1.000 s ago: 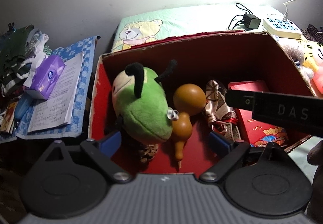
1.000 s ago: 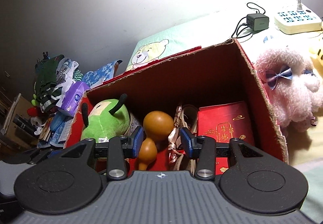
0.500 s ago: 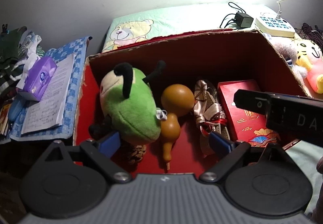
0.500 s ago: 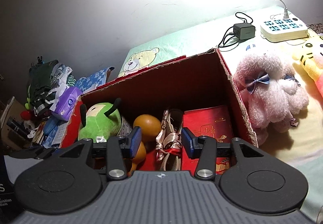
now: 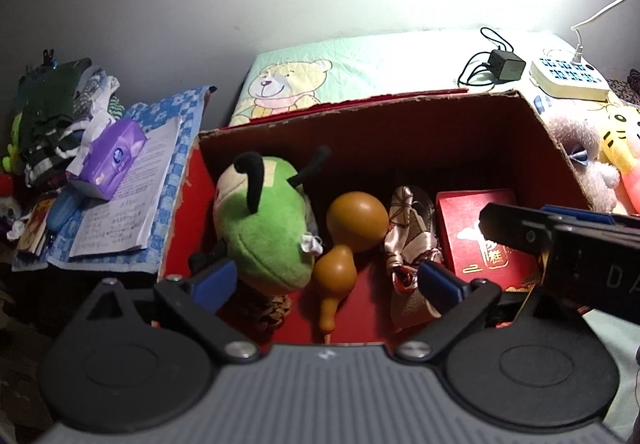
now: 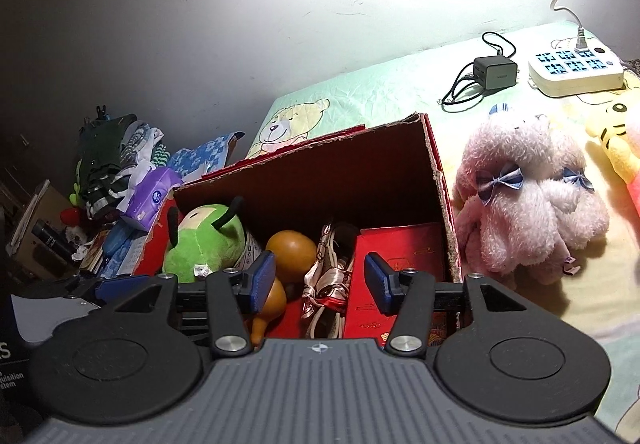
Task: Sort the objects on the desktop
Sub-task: 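Open the right gripper and withdraw it from the box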
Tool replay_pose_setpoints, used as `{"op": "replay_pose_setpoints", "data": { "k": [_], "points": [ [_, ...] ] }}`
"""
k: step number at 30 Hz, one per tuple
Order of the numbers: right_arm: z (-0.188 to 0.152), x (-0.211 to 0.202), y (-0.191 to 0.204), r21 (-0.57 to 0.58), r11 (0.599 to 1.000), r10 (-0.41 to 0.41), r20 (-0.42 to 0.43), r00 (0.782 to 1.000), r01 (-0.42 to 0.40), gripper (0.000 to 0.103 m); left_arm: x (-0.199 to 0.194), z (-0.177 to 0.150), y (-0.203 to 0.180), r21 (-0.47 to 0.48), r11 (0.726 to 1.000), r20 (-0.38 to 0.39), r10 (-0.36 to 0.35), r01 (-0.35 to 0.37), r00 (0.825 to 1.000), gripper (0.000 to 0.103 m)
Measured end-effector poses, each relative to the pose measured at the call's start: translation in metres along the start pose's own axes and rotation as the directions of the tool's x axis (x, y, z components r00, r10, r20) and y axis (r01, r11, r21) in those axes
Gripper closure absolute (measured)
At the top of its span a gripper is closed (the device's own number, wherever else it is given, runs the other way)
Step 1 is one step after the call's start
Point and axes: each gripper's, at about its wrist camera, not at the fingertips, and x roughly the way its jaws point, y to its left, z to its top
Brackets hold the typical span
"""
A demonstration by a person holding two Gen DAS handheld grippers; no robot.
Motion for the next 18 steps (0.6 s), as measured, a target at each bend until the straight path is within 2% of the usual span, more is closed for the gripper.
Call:
{"op": "replay_pose_setpoints", "data": {
  "k": [5,14,18],
  "points": [
    [0.009,-0.013,-0.013,-0.014,0.998,0.057,0.012,0.998,-0.056,0.05,-0.008,0.003,-0.014,-0.024,0.999,-0.003,0.025,-0.025,1.0,0.005],
    [0.019,-0.039,-0.037,-0.017,0.991,0.135,0.028,0.99,-0.135,0.05,-0.034,0.011,-0.046,-0.052,0.999,0.024,0.015,-0.014,1.0,0.006],
    [0.023,-0.05,-0.051,-0.014,0.988,0.154,0.041,0.987,-0.153,0.05,-0.04,0.014,-0.062,-0.064,0.998,0.02,-0.013,0.014,1.0,0.006]
  ]
}}
